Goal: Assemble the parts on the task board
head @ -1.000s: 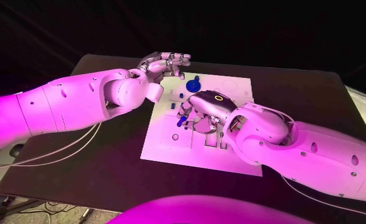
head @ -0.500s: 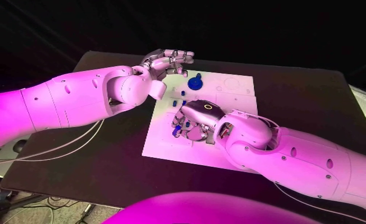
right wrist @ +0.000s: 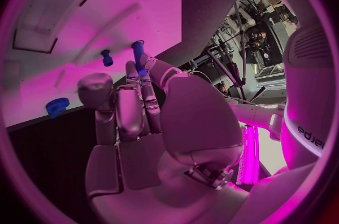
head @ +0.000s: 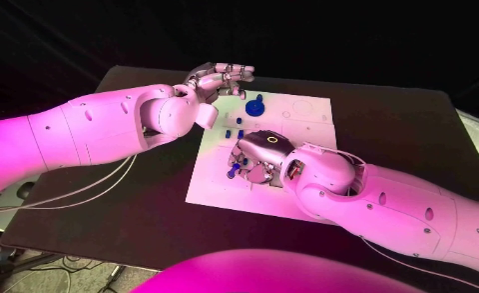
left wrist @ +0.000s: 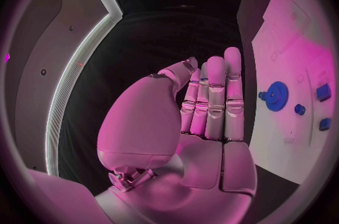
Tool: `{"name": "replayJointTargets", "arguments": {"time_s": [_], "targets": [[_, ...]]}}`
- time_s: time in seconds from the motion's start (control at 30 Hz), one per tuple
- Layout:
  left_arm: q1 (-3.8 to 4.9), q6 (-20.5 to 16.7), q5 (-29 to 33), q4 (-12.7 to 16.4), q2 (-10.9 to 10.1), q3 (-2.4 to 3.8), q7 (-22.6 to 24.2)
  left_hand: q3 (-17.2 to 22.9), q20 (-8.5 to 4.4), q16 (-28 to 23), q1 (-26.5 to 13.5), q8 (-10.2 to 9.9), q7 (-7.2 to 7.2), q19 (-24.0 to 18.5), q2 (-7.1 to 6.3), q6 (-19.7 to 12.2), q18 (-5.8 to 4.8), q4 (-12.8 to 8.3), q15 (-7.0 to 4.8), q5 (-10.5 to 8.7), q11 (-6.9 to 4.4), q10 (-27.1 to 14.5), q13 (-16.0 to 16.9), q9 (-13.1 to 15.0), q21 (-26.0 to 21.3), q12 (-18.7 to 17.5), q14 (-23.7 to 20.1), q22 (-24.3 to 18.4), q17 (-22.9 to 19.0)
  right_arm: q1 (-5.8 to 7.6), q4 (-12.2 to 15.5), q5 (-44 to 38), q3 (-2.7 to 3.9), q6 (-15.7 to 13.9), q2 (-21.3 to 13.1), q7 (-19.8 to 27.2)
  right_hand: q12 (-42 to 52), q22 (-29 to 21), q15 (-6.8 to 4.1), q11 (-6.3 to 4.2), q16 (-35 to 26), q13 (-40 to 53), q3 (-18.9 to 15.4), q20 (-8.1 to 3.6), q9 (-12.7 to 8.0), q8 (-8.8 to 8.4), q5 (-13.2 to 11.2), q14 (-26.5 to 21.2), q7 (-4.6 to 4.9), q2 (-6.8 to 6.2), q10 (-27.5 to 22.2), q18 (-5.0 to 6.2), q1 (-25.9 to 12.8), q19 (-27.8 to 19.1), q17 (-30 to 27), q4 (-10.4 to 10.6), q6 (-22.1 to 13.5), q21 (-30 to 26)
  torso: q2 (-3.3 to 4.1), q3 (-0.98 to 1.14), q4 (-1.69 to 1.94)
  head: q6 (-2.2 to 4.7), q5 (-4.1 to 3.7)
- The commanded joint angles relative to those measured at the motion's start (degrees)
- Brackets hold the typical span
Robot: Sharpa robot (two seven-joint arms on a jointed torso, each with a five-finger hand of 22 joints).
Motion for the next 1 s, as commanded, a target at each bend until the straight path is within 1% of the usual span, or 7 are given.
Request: {"name": "replayJointTargets", "arguments": {"time_s": [0.03,0.3,0.5,0.8,0.9,0.97,1.0], "targets": [[0.01,1.0,-0.3,0.0,0.0,0.03,0.4,0.0,0.04,-0.2,0.2,0.2,0.12,0.5,0.26,-0.4,0.66,-0.3,0.03,0.10,-0.04,-0.4,0.1,-0.1,-0.3,0.2,-0.4,-0.1,-0.1,-0.03,0.2,-2.4,0.02,-0.3,-0.4,-1.7,0.1,0.0,-0.16,-1.29,0.1,0.6,0.4,-0.03,0.1,-0.02,0.1,2.2,0.02,1.11,1.6,-0.92,1.1,0.1,0.0,-0.1,-0.2,0.2,0.06,0.00,0.01,-0.36,0.19],[0.01,1.0,-0.3,-0.1,0.1,0.03,0.3,0.0,0.04,-0.2,0.2,0.2,0.12,0.5,0.26,-0.4,0.66,-0.3,0.03,0.10,-0.04,-0.4,0.1,-0.1,-0.3,0.2,-0.4,-0.1,-0.1,-0.02,0.1,-2.2,0.02,3.8,0.4,-1.8,0.2,0.1,-0.13,-1.30,0.0,0.7,0.5,0.03,0.1,0.06,-0.4,2.2,-0.02,1.08,1.6,-0.91,0.6,0.1,-0.1,0.0,-0.1,0.2,0.00,-0.01,-0.12,-0.58,0.20],[0.01,1.0,-0.3,0.0,0.2,0.03,0.3,0.0,0.04,-0.2,0.2,0.2,0.12,0.5,0.26,-0.4,0.66,-0.3,0.03,0.10,-0.04,-0.4,0.1,-0.1,-0.3,0.2,-0.4,-0.1,-0.1,-0.02,-0.5,-2.5,-0.10,7.0,1.8,-2.6,0.2,0.1,-0.12,-1.30,-0.1,0.7,0.4,0.05,0.1,0.08,-0.5,2.2,-0.04,1.02,1.6,-0.90,0.3,0.0,-0.2,0.1,-0.1,0.2,-0.01,-0.05,-0.02,-0.63,0.01],[0.01,1.0,-0.3,0.0,0.2,0.03,0.3,0.0,0.04,-0.2,0.2,0.2,0.12,0.5,0.26,-0.4,0.66,-0.3,0.03,0.10,-0.04,-0.4,0.1,-0.1,-0.3,0.2,-0.4,-0.1,-0.1,-0.02,-0.9,-2.8,-0.37,7.4,2.9,-2.7,-0.4,-0.3,0.03,-1.10,-0.4,0.6,0.3,0.17,0.0,-0.32,-0.5,2.1,0.13,0.82,0.5,-0.85,-0.2,-0.2,-0.7,0.2,-0.9,0.0,-0.03,-0.13,0.04,-0.78,0.01],[0.01,1.0,-0.3,0.0,0.3,0.03,0.3,0.0,0.03,-0.2,0.3,0.3,0.10,0.5,0.35,-0.4,0.66,-0.4,0.03,0.12,-0.06,-0.5,0.1,-0.1,-0.4,0.3,-0.5,-0.1,-0.2,-0.01,-1.0,-2.7,-0.42,6.2,3.1,-2.5,-2.4,-1.5,0.94,-0.02,-0.5,-0.3,-0.4,0.76,-0.7,-1.78,-0.1,2.0,1.05,-0.31,-2.9,-0.77,-2.1,-0.8,-0.9,0.9,-3.4,-0.7,0.00,-0.12,0.03,-0.75,0.02],[0.01,1.0,-0.3,0.0,0.3,0.03,0.3,0.0,0.03,-0.2,0.3,0.3,0.10,0.5,0.35,-0.4,0.66,-0.4,0.03,0.12,-0.06,-0.5,0.1,-0.1,-0.4,0.3,-0.5,-0.1,-0.2,-0.01,-1.1,-2.6,-0.44,4.9,3.0,-2.6,-4.4,-6.6,2.13,1.31,-1.7,-1.0,-1.8,1.65,-1.8,-3.75,0.5,1.5,2.14,-2.42,-7.3,0.03,-4.1,-3.0,-2.6,1.5,-8.4,-3.7,0.00,-0.08,-0.04,-0.72,0.07],[0.01,0.9,-0.3,-0.1,0.3,0.03,0.2,0.0,0.04,-0.2,0.3,0.3,0.13,0.5,0.38,-0.4,0.65,-0.4,0.04,0.12,-0.03,-0.5,0.1,-0.1,-0.4,0.4,-0.5,-0.1,-0.2,-0.01,-1.1,-2.4,-0.45,3.5,2.9,-2.8,-4.8,-8.1,2.28,1.65,-2.1,-1.0,-2.5,1.97,-2.0,-3.78,0.5,1.3,2.29,-3.08,-8.6,0.29,-4.5,-3.6,-3.2,1.6,-10.1,-4.6,-0.01,-0.06,-0.06,-0.74,0.00]]}}
